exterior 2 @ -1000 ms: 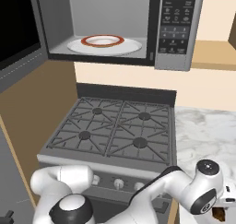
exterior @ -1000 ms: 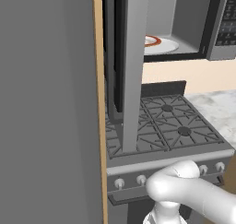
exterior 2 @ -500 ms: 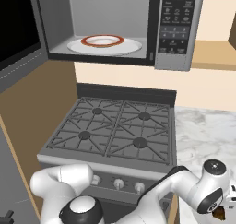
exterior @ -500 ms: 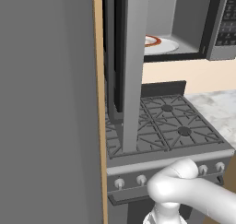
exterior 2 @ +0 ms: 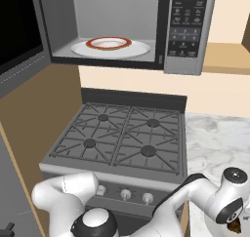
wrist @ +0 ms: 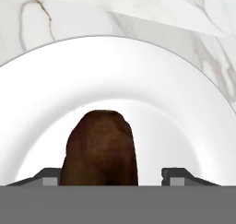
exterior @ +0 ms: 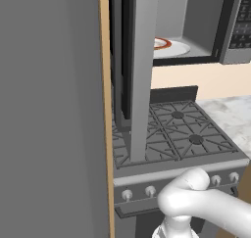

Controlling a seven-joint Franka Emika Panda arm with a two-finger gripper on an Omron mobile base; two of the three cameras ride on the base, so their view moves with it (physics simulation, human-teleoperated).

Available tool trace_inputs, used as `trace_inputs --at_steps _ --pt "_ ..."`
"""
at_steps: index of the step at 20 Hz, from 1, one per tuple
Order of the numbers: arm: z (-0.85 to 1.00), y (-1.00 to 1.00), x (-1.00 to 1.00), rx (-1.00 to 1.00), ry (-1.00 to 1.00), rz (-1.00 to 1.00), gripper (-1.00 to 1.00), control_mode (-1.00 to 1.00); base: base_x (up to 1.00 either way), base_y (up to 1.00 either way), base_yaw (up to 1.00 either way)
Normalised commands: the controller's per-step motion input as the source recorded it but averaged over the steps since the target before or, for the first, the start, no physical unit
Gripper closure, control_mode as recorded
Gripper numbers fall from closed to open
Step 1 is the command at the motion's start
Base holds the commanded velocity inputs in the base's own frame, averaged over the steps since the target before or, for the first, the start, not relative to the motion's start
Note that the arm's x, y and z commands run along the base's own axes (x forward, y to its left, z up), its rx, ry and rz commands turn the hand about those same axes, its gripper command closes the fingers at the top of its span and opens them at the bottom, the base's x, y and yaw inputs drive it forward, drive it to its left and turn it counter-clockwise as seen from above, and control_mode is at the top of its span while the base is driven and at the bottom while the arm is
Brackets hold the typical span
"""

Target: Pick the sweet potato from the counter and place it in the microwave. Then turn on the microwave.

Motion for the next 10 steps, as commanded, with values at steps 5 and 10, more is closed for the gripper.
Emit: trace_inputs --at_steps 5,10 --pt "0.00 0.00 0.00 0.00 0.02 0.00 1.00 -1.00 0.00 0.00 0.00" --pt "0.00 0.00 0.00 0.00 0.00 0.00 1.00 -1.00 0.00 0.00 0.00"
